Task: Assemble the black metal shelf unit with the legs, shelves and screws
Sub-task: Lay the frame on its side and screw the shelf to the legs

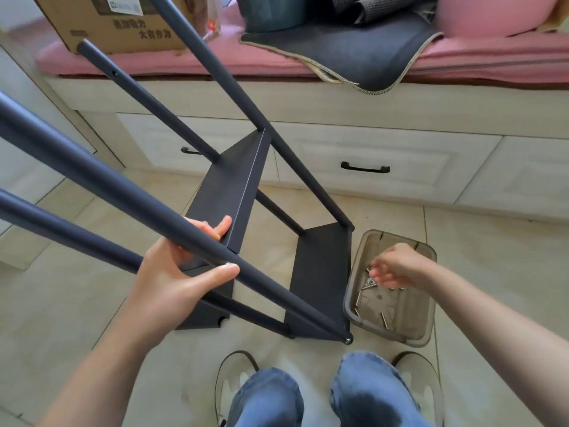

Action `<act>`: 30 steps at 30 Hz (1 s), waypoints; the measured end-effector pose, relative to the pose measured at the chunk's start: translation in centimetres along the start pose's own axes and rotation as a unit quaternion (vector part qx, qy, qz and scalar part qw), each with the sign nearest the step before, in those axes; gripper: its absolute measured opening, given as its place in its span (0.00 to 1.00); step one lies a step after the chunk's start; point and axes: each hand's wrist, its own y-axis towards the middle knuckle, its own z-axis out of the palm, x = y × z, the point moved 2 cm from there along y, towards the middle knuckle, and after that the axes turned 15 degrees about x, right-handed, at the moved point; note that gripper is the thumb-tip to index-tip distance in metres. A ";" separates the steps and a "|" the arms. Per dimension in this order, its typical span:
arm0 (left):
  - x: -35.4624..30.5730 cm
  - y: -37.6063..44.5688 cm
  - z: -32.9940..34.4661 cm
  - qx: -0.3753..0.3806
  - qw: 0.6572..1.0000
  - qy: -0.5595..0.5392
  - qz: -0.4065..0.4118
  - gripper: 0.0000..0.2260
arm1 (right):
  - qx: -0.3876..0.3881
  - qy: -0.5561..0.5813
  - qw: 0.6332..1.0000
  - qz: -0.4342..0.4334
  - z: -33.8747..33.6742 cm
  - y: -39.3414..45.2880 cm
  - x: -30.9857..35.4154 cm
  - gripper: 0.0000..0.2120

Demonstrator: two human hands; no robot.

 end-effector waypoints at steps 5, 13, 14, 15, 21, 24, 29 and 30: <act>0.0 0.7 0.7 0.001 1.000 -0.030 -0.004 0.16 | -0.067 -0.192 0.978 0.037 -1.5 4.4 -6.3 0.09; -0.4 2.2 2.2 -0.006 0.999 -0.034 -0.001 0.17 | -0.089 -0.377 0.922 0.022 -1.9 8.1 -9.1 0.08; -0.4 2.4 2.3 -0.003 0.999 -0.033 -0.005 0.19 | -0.087 -0.381 0.920 0.015 -2.0 8.4 -9.2 0.06; -0.4 2.5 2.3 -0.002 0.999 -0.039 -0.010 0.22 | -0.086 -0.383 0.920 0.008 -2.2 8.6 -9.4 0.05; -0.1 3.1 2.7 -0.012 0.999 -0.051 -0.008 0.17 | -0.094 -0.392 0.915 -0.034 -3.4 9.9 -9.8 0.08; 0.2 3.2 2.8 -0.015 0.998 -0.066 -0.007 0.14 | -0.093 -0.394 0.913 -0.042 -3.8 10.2 -9.9 0.06; 0.3 3.2 2.8 -0.017 0.998 -0.067 -0.015 0.18 | -0.105 -0.393 0.912 -0.060 -3.8 10.6 -10.4 0.07; 0.3 3.2 2.8 -0.018 0.998 -0.066 -0.017 0.20 | -0.110 -0.398 0.909 -0.061 -3.8 10.7 -10.5 0.07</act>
